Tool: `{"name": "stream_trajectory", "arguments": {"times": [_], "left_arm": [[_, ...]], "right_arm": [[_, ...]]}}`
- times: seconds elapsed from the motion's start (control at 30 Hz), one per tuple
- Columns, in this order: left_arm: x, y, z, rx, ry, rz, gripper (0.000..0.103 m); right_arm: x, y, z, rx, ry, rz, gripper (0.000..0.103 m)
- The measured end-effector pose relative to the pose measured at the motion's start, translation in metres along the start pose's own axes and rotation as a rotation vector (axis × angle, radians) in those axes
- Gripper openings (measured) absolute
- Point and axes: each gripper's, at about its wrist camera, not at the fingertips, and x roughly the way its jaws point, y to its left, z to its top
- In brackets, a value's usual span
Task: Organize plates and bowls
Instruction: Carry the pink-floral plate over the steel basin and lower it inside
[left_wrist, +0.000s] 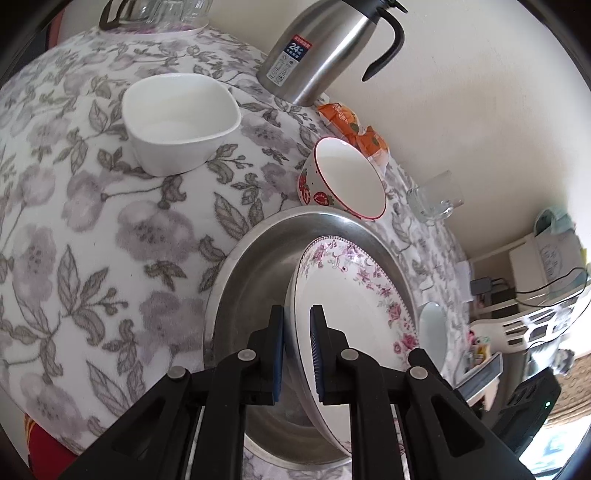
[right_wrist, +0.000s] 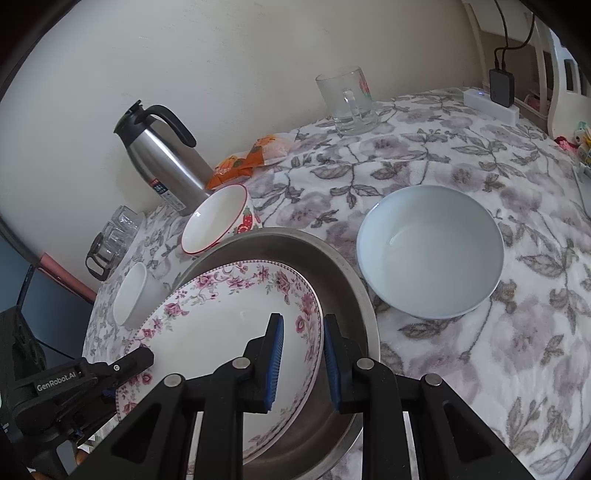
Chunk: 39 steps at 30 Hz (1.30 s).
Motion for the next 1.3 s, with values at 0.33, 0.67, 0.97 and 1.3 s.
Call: {"name": "stream_trajectory", "arguments": {"times": [0.33,0.67,0.97,1.3], "left_arm": [[0.020,0.006,-0.002,-0.012,0.037,0.039,0.013],[0.033,0.012,-0.007,-0.022,0.078,0.070,0.013],[0.029,0.015,-0.007,-0.030,0.068,0.064,0.014],[0.021,0.015,-0.008,-0.028,0.065,0.065,0.014]], "right_arm": [[0.008,-0.005,-0.002,-0.004,0.028,-0.006,0.023],[0.008,-0.004,-0.005,-0.026,0.026,-0.014,0.023],[0.006,-0.005,-0.006,-0.031,0.041,-0.010,0.023],[-0.002,-0.007,-0.008,-0.035,0.047,-0.038,0.023]]}}
